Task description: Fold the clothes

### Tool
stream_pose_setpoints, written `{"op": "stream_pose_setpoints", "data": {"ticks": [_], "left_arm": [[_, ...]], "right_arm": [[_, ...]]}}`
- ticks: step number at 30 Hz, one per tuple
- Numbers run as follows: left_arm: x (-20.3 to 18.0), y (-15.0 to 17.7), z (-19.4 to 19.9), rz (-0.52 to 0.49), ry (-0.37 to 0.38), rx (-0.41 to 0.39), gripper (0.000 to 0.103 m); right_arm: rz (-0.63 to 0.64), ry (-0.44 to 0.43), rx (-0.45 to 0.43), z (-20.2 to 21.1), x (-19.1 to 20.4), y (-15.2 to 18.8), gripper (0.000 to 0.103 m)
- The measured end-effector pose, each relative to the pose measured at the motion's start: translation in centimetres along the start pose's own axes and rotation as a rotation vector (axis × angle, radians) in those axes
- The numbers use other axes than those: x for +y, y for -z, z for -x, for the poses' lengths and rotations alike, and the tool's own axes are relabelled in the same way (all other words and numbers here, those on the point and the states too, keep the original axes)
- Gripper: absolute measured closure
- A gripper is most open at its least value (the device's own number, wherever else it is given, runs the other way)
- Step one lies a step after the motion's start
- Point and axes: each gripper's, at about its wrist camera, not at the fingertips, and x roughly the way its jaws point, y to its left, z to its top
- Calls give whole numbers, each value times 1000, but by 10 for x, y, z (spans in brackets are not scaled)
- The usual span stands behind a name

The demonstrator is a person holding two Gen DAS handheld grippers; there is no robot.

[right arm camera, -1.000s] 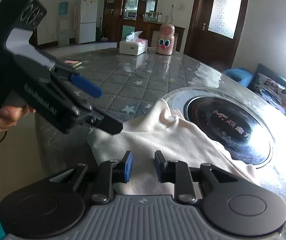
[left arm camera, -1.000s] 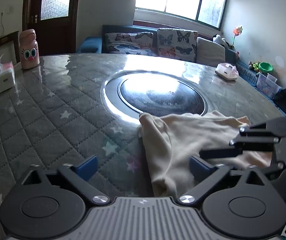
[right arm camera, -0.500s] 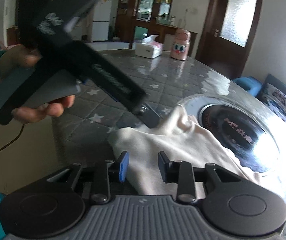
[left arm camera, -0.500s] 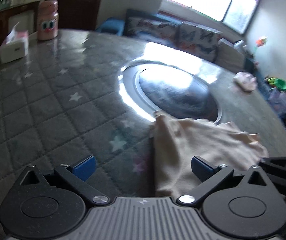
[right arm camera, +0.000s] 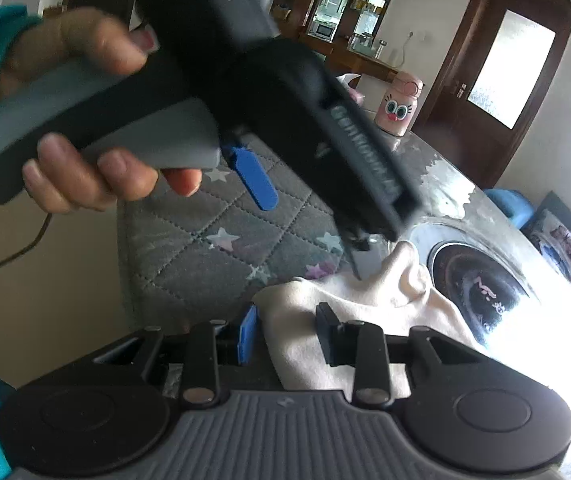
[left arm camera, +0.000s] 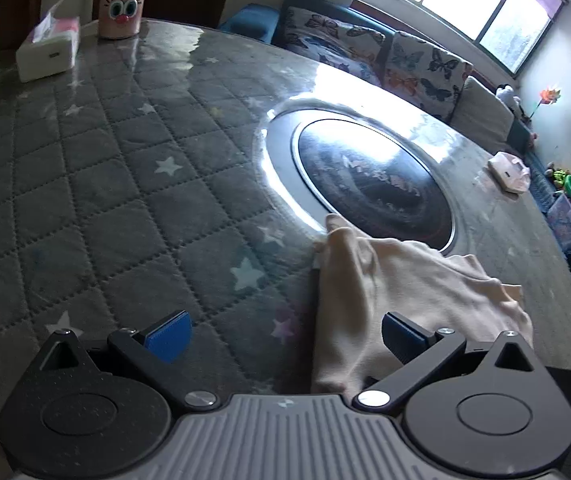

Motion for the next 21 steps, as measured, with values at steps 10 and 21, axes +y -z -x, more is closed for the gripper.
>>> {"op": "stream_pose_setpoints", "data": {"ticks": [10,21], "left_arm": [[-6,-2,-7,88,113,65,0],[-10,-4,-26,234,259,156,3]], "right_arm": [[-8,23,-4,-3,2,-1,88],[-276,-72,-109,28,-42,2,95]]}}
